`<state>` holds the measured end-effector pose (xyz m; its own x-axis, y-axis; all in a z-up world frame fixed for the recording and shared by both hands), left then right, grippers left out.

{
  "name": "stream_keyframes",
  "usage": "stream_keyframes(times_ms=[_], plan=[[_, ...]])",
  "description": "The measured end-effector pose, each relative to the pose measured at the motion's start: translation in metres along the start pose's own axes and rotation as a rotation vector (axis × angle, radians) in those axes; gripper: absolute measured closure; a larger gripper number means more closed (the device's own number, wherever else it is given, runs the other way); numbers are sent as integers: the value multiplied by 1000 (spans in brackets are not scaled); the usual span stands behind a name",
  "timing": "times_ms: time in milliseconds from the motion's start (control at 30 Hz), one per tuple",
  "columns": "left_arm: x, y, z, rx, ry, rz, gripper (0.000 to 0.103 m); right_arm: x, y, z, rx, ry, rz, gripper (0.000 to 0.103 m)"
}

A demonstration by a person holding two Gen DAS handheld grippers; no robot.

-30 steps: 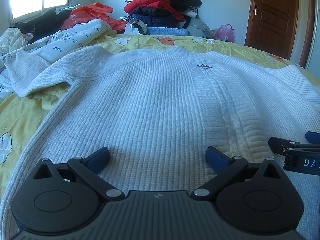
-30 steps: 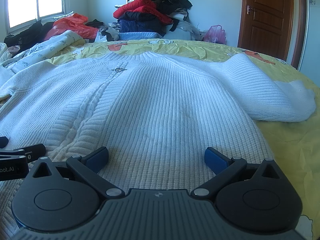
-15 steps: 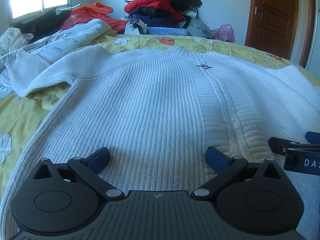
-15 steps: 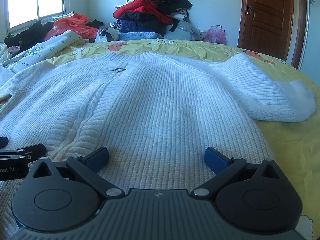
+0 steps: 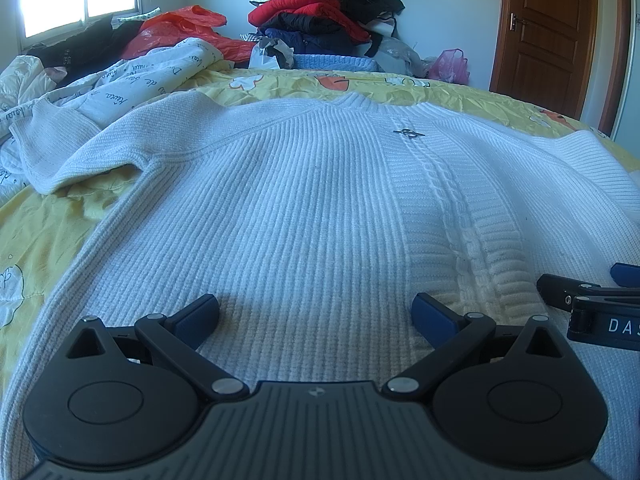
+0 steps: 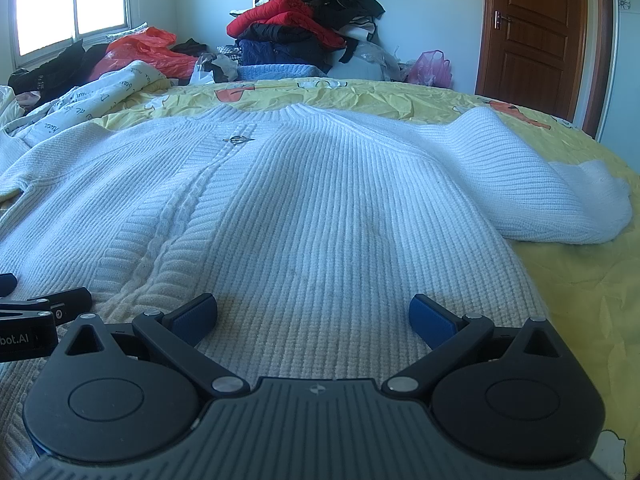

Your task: Fold small clothes

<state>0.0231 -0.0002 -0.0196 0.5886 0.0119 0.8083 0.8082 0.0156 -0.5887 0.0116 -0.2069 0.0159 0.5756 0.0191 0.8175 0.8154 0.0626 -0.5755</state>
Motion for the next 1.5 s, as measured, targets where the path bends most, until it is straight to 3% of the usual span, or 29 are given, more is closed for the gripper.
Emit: stream_keyframes(times_ms=[1500], plan=[[0, 0, 0, 0, 0, 0, 0, 0, -1, -1, 18, 0, 7, 0]])
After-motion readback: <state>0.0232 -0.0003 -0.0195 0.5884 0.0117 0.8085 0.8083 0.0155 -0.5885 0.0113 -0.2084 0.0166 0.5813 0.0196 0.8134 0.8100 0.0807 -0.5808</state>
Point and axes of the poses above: each gripper's, at about its wrist camera, not at the fingertips, and y roughly the way its jaws point, z to its left, x to its top, the point moved 3 cm from there along y, roughly the way its jaws point, and after that the axes turned 4 degrees about -z, right-handed, at the moved point
